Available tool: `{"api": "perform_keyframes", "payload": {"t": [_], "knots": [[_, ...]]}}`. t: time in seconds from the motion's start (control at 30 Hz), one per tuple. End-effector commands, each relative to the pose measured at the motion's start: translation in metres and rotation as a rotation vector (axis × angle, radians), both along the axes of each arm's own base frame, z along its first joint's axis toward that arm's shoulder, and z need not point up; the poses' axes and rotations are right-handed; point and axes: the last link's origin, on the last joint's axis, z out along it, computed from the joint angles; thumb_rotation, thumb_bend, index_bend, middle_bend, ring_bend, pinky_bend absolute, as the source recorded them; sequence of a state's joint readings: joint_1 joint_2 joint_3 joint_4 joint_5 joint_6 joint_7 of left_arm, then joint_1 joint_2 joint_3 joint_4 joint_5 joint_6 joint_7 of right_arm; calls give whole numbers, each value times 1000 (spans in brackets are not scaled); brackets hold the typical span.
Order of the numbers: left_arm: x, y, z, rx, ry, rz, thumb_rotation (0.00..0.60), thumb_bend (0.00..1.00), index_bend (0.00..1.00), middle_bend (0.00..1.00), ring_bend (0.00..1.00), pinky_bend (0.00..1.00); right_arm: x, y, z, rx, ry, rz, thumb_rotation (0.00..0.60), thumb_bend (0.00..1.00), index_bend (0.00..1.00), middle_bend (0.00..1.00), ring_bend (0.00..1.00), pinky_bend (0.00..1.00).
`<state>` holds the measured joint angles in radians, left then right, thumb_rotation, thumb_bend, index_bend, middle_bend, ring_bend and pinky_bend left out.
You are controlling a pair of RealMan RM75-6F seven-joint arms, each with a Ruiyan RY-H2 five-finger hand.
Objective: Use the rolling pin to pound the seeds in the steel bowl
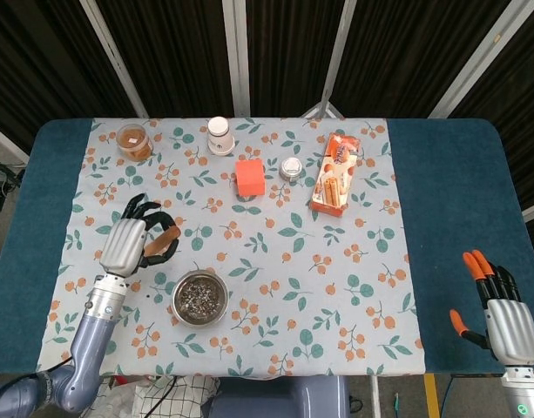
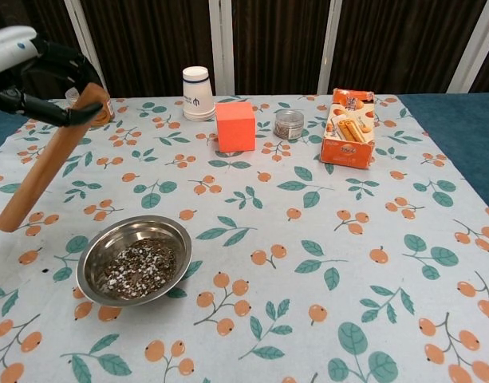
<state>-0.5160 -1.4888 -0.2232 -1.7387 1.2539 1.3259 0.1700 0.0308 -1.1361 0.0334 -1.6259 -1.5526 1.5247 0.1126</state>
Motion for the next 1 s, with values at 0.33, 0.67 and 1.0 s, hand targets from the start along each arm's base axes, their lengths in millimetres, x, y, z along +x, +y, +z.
{"api": "perform_keyframes", "payload": {"t": [0.33, 0.67, 1.0], "knots": [[24, -12, 5, 38, -263, -90, 600, 690, 681, 750, 388, 488, 0, 0, 0, 0, -3, 0, 600, 366, 0, 0, 0, 0], [48, -20, 9, 29, -395, -170, 600, 691, 681, 767, 404, 500, 0, 0, 0, 2, -3, 0, 600, 367, 0, 0, 0, 0], [62, -40, -8, -28, -522, -314, 600, 690, 681, 770, 430, 512, 0, 0, 1, -3, -9, -1, 600, 367, 0, 0, 0, 0]]}}
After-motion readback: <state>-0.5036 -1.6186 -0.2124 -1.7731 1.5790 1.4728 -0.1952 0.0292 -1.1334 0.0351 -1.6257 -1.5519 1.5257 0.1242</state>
